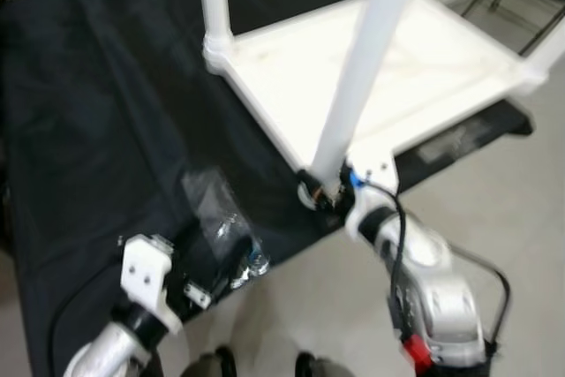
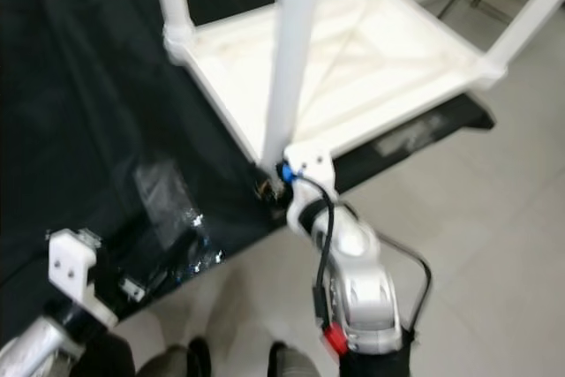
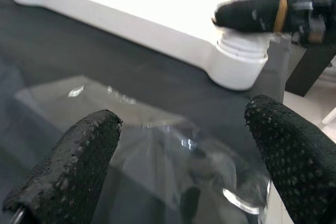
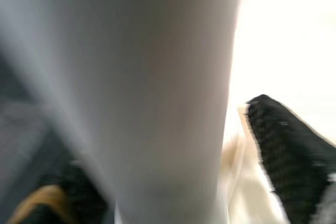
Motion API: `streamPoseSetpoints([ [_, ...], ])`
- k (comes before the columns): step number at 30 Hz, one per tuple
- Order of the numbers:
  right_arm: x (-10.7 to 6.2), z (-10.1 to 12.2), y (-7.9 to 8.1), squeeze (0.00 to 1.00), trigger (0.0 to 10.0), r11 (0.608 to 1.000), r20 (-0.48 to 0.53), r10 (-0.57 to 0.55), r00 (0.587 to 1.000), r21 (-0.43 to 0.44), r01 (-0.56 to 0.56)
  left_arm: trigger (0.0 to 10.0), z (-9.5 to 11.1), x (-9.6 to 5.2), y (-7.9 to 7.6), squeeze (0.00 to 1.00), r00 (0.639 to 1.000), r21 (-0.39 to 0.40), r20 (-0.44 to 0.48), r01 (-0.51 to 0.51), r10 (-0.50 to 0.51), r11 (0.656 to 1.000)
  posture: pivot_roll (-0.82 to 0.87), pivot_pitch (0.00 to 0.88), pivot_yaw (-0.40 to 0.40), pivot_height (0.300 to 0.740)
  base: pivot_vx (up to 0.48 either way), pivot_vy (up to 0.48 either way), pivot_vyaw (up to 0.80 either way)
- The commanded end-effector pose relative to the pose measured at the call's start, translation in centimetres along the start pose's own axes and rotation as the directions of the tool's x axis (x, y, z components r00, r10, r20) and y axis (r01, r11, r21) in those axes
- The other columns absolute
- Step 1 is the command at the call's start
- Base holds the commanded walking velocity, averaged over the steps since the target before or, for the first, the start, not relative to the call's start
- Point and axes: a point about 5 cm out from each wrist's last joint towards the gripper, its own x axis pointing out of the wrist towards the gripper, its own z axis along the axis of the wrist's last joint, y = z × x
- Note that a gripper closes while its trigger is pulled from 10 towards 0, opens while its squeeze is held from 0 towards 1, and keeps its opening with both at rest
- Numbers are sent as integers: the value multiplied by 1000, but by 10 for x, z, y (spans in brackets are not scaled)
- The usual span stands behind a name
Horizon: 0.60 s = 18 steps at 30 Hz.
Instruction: Building children table
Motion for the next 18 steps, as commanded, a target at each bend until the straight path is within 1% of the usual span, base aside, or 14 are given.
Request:
streamPoseSetpoints([
  [1, -1, 1, -1, 1000, 10000, 998, 33, 59, 998, 24, -60, 10000, -5, -4, -3, 0, 1000, -18, -24, -1, 0, 1000, 44, 283, -69, 740, 0, 0, 0],
  [2, 8, 25, -14, 0, 10000, 964, 78, 252, 965, -105, -244, 10000, -4, -5, -5, 0, 1000, -21, -23, 6, -7, 1000, 51, 292, -68, 740, 0, 0, 0],
  [3, 8, 25, -14, 0, 10000, 964, 78, 252, 965, -105, -244, 10000, -4, -5, -5, 0, 1000, -21, -23, 6, -7, 1000, 51, 292, -68, 740, 0, 0, 0],
  [4, 10, 34, -19, 0, 10000, 927, 69, 357, 932, -147, -344, 10000, -3, -5, -6, 0, 1000, -22, -23, 8, -9, 1000, 55, 295, -69, 740, 0, 0, 0],
  [5, 11, 39, -23, 0, 10000, 892, 45, 428, 903, -185, -413, 10000, -3, -6, -6, 0, 1000, -23, -24, 9, -9, 1000, 65, 303, -75, 740, 0, 0, 0],
  [6, 11, 39, -23, 0, 10000, 892, 45, 428, 903, -185, -413, 10000, -3, -6, -6, 0, 1000, -23, -24, 9, -9, 1000, 65, 303, -75, 740, 0, 0, 0],
  [7, 13, 43, -28, 0, 10000, 835, 5, 519, 855, -218, -505, 10000, -2, -7, -7, 0, 1000, -23, -24, 7, -8, 1000, 71, 311, -77, 740, 0, 0, 0],
  [8, 15, 44, -30, 0, 10000, 816, -10, 545, 838, -222, -534, 10000, -1, -7, -8, 0, 1000, -23, -24, 6, -7, 1000, 71, 311, -77, 740, 0, 0, 0],
  [12, 18, 46, -32, 0, 10000, 795, -22, 578, 816, -208, -570, 10000, -1, -8, -8, 0, 1000, -21, -25, 5, -5, 1000, 71, 311, -77, 740, 0, 0, 0],
  [13, 25, 55, -35, 0, 0, 745, -17, 649, 761, -186, -640, 10000, 0, -10, -8, 0, 1000, -15, -30, 0, -1, 1000, 96, 321, -79, 740, 0, 0, 0],
  [14, 26, 58, -37, 0, 0, 718, -15, 682, 731, -176, -674, 10000, 0, -11, -9, 0, 1000, -13, -32, -1, 1, 1000, 98, 322, -80, 740, 0, 0, 0],
  [15, 26, 58, -37, 0, 0, 718, -15, 682, 731, -176, -674, 10000, 0, -11, -9, 0, 1000, -13, -32, -1, 1, 1000, 98, 322, -80, 740, 0, 0, 0],
  [16, 27, 61, -39, 0, 0, 702, -18, 699, 715, -174, -690, 10000, 1, -12, -9, 0, 999, -11, -34, -2, 2, 1000, 98, 322, -80, 740, 0, 0, 0],
  [18, 27, 63, -41, 0, 0, 688, -24, 714, 700, -166, -707, 10000, 1, -12, -9, 0, 999, -10, -35, -4, 3, 1000, 99, 324, -80, 740, 0, 0, 0],
])
